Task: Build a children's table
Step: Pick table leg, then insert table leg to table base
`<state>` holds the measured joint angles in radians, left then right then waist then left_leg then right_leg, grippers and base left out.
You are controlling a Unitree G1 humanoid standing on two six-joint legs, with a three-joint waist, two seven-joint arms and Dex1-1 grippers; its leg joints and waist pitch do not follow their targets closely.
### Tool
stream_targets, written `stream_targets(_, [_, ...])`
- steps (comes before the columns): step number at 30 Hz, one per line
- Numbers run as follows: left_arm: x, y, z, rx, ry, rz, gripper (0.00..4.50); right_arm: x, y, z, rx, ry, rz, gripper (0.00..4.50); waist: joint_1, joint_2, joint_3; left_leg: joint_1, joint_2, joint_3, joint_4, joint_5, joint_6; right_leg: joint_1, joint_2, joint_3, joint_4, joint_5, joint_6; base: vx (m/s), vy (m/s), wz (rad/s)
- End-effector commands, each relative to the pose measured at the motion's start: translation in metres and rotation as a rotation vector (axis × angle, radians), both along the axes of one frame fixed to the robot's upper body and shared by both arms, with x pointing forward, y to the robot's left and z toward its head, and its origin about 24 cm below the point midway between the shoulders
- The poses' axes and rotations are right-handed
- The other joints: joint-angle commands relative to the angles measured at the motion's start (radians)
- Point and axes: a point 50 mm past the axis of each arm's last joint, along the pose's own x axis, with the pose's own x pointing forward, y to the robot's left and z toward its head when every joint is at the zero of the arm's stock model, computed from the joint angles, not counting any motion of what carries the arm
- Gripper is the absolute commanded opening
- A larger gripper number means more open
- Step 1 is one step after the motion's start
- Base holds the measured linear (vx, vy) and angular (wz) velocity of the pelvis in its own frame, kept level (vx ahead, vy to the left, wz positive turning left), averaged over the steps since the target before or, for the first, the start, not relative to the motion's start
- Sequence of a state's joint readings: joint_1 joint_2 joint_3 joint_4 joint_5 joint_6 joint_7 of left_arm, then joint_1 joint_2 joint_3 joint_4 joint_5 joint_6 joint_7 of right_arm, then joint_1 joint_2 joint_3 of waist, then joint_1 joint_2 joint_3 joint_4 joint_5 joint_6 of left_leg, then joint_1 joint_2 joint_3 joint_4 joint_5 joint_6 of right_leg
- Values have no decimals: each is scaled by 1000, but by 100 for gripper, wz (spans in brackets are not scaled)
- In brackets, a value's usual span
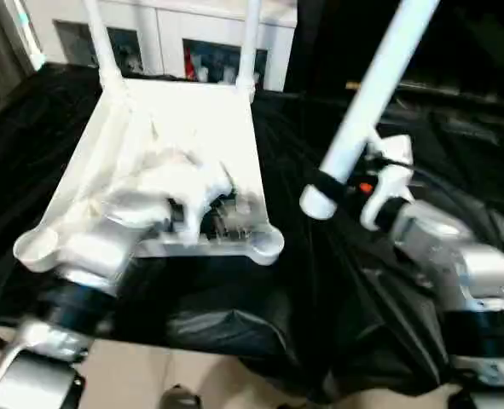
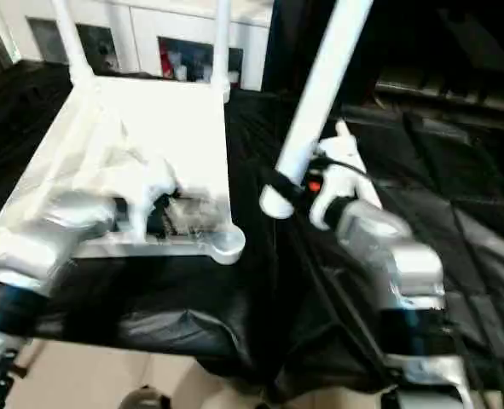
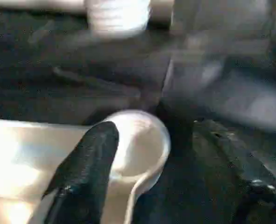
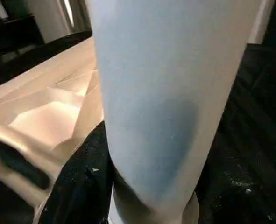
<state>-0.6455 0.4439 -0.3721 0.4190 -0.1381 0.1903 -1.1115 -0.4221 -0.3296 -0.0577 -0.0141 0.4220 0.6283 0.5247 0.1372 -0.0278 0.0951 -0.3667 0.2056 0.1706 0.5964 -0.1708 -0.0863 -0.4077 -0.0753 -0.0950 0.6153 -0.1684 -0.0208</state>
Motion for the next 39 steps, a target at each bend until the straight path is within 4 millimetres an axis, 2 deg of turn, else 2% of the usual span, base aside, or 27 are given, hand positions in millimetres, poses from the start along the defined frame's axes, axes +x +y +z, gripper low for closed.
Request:
stream_targets(1, [2, 1, 0, 57, -29, -48, 266, -4, 2, 3, -8, -3, 25, 191, -6, 9, -76, 4, 16, -11, -75, -178, -21, 65, -71, 59, -73, -226, -103, 0, 0, 0])
stream_targets(2, [4, 5, -1, 76, -16, -49, 256, -5, 5, 2, -7, 2, 34, 191, -10, 17, -78, 5, 19, -12, -73, -173, -24, 63, -72, 58, -68, -206, -126, 0, 0, 0])
stream_targets(3, [4, 5, -1, 76, -16, -49, 256, -5, 5, 2, -7, 2, 34, 191, -13, 16, -78, 8, 19, -10, -73, -174, -21, 60, -71, 59, -71, -199, -136, 0, 0, 0])
stream_targets(4, [6, 12, -5, 111, -20, -43, 238, -7, 6, 1, -16, 0, 37, 191, -14, 46, -77, 8, 18, -14, -71, -181, -27, 59, -72, 57, -62, -175, -163, 0, 0, 0])
stream_targets(5, [7, 18, -7, 155, -22, -44, 228, -8, 7, 2, -7, -2, 51, 191, -21, 35, -74, 9, 17, -10, -71, -196, -20, 57, -66, 57, -75, -180, -161, 0, 0, 0])
stream_targets(6, [8, 22, -9, 185, -24, -45, 219, -8, 6, 3, 0, -3, 60, 191, -21, 22, -81, 5, 16, -13, -72, -179, -14, 69, -69, 55, -63, -169, -165, 0, 0, 0])
stream_targets(7, [11, 25, -8, 194, -31, -36, 219, -7, 5, 3, -15, -4, 53, 191, -23, 44, -67, 6, 17, -12, -73, -196, -11, 56, -70, 57, -71, -191, -167, 0, 0, 0])
stream_targets(8, [12, 27, -7, 195, -34, -29, 213, -6, 4, 2, -25, -4, 47, 191, -30, 28, -62, 8, 16, -8, -74, -221, -10, 57, -68, 57, -78, -221, -165, 0, 0, 0])
stream_targets(9, [12, 27, -7, 195, -34, -29, 213, -6, 4, 2, -25, -4, 47, 191, -28, 29, -62, 8, 15, -9, -73, -223, -11, 59, -69, 57, -76, -235, -166, 0, 0, 0])
stream_targets(10, [14, 29, -7, 194, -44, -23, 187, -6, 5, 1, -40, -4, 56, 191, -27, 23, -67, 8, 16, -9, -72, -210, -6, 62, -72, 57, -77, -260, -162, 0, 0, 0])
stream_targets(11, [16, 31, -6, 186, -49, -14, 177, -7, 5, 0, -36, -1, 65, 191, -26, 24, -67, 8, 17, -9, -73, -207, -7, 61, -73, 57, -77, -269, -159, 0, 0, 0])
stream_targets(13, [17, 37, -5, 169, -41, 7, 172, -10, 8, -1, -36, 9, 87, 191, -30, 9, -66, 7, 18, -8, -74, -204, 1, 61, -74, 57, -80, -297, -148, 0, 0, 0])
stream_targets(14, [16, 39, -5, 166, -37, 12, 159, -10, 9, -2, -38, 13, 93, 191, -29, 14, -66, 8, 20, -10, -74, -200, 0, 59, -76, 57, -77, -298, -150, 0, 0, 0])
stream_targets(15, [15, 42, -5, 163, -29, 18, 142, -10, 11, -2, -37, 17, 106, 191, -33, 5, -67, 8, 21, -8, -75, -199, 2, 58, -76, 57, -79, -304, -149, 0, 0, 0])
stream_targets(16, [15, 43, -5, 163, -26, 20, 131, -9, 11, -2, -35, 18, 112, 191, -33, 13, -66, 9, 22, -9, -75, -201, 2, 56, -77, 57, -78, -309, -151, 0, 0, 0])
stream_targets(17, [13, 46, -6, 166, -17, 20, 131, -8, 12, -1, -42, 15, 122, 191, -35, 13, -65, 9, 23, -9, -76, -202, 1, 55, -77, 58, -78, -307, -152, 0, 0, 0])
stream_targets(19, [12, 50, -8, 168, -12, 17, 122, -7, 13, -1, -50, 12, 131, 191, -36, -5, -72, 9, 23, -7, -75, -184, 5, 58, -77, 58, -74, -293, -155, 0, 0, 0])
stream_targets(21, [10, 52, -9, 162, -6, 20, 122, -4, 13, 1, -52, 10, 137, 191, -35, 0, -75, 10, 27, -6, -75, -162, 6, 56, -78, 59, -68, -255, -167, 0, 0, 0])
stream_targets(23, [8, 54, -11, 165, -3, 15, 89, -3, 14, 2, -55, 7, 142, 191, -36, 1, -75, 11, 26, -5, -75, -165, 4, 54, -78, 60, -68, -240, -172, 0, 0, 0])
stream_targets(24, [6, 56, -12, 172, 2, 11, 86, -2, 14, 2, -59, 4, 147, 191, -36, -7, -80, 10, 26, -6, -73, -160, 4, 59, -81, 59, -64, -239, -173, 0, 0, 0])
stream_targets(28, [2, 61, -19, 207, 18, 0, 45, 2, 15, 4, -67, -4, 157, 191, -36, -8, -82, 10, 26, -4, -73, -161, -1, 57, -81, 60, -68, -259, -160, 0, 0, 0])
stream_targets(29, [1, 63, -21, 213, 14, 5, 41, 2, 15, 5, -71, -7, 160, 191, -35, -10, -88, 12, 26, -3, -72, -158, -2, 59, -81, 60, -67, -256, -161, 0, 0, 0])
stream_targets(30, [1, 63, -21, 213, 14, 5, 41, 2, 15, 5, -71, -7, 160, 191, -35, -9, -85, 11, 26, -4, -73, -159, -5, 57, -80, 59, -67, -256, -160, 0, 0, 0])
stream_targets(35, [3, 62, 1, 95, 35, 15, 96, 7, 10, 8, -78, -19, 160, 191, -29, -11, -91, 13, 29, -3, -72, -158, -15, 57, -84, 60, -62, -237, -172, 0, 0, 0])
stream_targets(37, [2, 69, 9, 103, 27, -9, 117, 9, 11, 8, -78, -25, 166, 191, -22, 6, -100, 15, 27, -6, -71, -164, -25, 59, -83, 59, -57, -215, -182, 0, 0, 0])
stream_targets(38, [2, 71, 10, 110, 32, -13, 120, 10, 12, 8, -77, -27, 169, 191, -24, 2, -99, 15, 27, -5, -72, -168, -26, 57, -81, 59, -60, -206, -183, 0, 0, 0])
stream_targets(39, [1, 73, 11, 126, 34, -18, 128, 10, 14, 8, -75, -31, 174, 191, -19, 7, -100, 16, 27, -6, -71, -172, -29, 58, -80, 59, -56, -187, -189, 0, 0, 0])
